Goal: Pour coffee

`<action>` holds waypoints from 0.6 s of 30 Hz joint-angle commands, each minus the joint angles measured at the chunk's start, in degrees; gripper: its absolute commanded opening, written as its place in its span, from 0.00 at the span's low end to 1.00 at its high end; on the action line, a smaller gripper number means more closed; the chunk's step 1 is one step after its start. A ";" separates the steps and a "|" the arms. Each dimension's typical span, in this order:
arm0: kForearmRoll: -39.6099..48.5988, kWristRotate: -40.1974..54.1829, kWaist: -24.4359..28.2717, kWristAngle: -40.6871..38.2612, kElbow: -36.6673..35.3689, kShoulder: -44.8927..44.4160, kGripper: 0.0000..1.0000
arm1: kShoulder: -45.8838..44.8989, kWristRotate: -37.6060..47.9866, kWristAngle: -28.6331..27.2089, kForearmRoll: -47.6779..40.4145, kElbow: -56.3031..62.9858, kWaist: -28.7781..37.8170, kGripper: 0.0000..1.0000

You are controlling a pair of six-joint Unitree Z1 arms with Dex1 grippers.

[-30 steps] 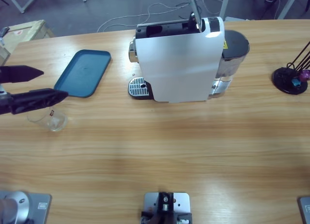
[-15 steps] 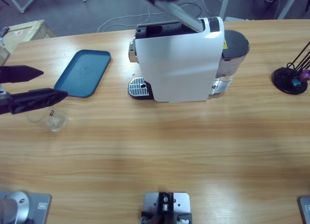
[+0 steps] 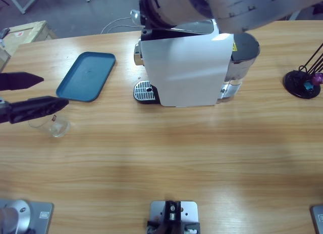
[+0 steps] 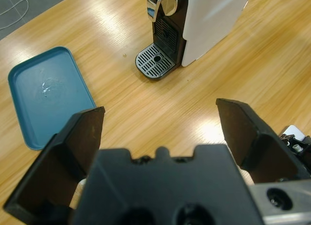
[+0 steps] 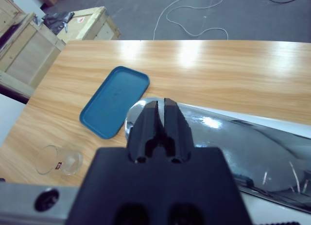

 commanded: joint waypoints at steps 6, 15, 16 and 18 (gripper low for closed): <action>0.51 -0.67 -0.36 -0.69 1.64 -1.13 1.00 | 14.55 3.13 4.08 7.53 5.35 1.91 0.00; 0.58 -0.76 -0.36 -0.06 1.73 -1.42 1.00 | 10.77 -1.46 3.01 7.30 5.96 1.10 0.00; 0.57 -0.76 -0.36 0.04 1.62 -1.50 1.00 | 8.34 -4.92 2.26 6.62 6.05 1.12 0.00; 0.53 -1.78 -0.36 0.34 1.38 -1.80 1.00 | 2.53 -13.27 0.80 6.49 5.93 1.09 0.12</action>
